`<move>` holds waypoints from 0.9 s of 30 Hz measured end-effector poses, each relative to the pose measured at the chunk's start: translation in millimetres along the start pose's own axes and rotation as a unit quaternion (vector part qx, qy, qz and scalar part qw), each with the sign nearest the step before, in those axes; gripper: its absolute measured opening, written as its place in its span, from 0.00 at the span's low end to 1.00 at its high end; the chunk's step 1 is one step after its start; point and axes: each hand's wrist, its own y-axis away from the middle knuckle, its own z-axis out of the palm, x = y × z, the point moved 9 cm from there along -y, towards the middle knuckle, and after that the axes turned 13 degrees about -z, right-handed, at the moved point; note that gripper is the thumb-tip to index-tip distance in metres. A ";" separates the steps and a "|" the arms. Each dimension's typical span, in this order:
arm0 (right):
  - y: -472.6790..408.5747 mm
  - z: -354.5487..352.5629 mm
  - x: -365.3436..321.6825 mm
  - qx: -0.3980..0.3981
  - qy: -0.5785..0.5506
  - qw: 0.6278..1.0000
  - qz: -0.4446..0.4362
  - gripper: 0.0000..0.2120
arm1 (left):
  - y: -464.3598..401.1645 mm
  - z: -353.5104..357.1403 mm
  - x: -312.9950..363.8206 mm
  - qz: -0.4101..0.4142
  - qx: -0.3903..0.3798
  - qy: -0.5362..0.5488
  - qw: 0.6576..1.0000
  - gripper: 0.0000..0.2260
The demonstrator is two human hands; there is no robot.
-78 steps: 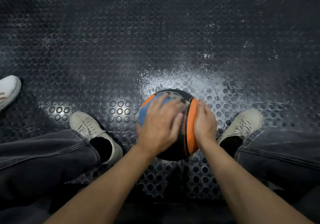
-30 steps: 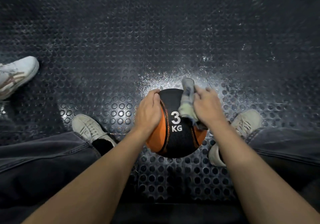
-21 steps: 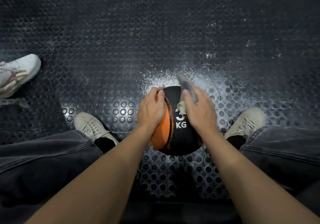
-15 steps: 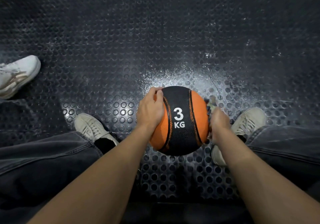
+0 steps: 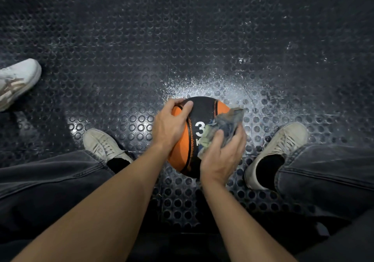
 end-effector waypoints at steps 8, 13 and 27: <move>-3.8 10.3 123.7 -0.072 -0.179 0.841 0.505 0.27 | 0.7 -2.5 1.8 0.019 -0.028 0.020 0.999 0.21; -73.5 19.2 51.5 -0.191 -0.108 0.939 0.265 0.17 | 0.4 -1.7 1.7 0.018 -0.032 0.043 0.998 0.24; -86.2 41.0 -31.8 -0.301 0.006 0.951 -0.072 0.22 | 42.0 -2.7 63.2 0.229 0.013 0.098 0.968 0.24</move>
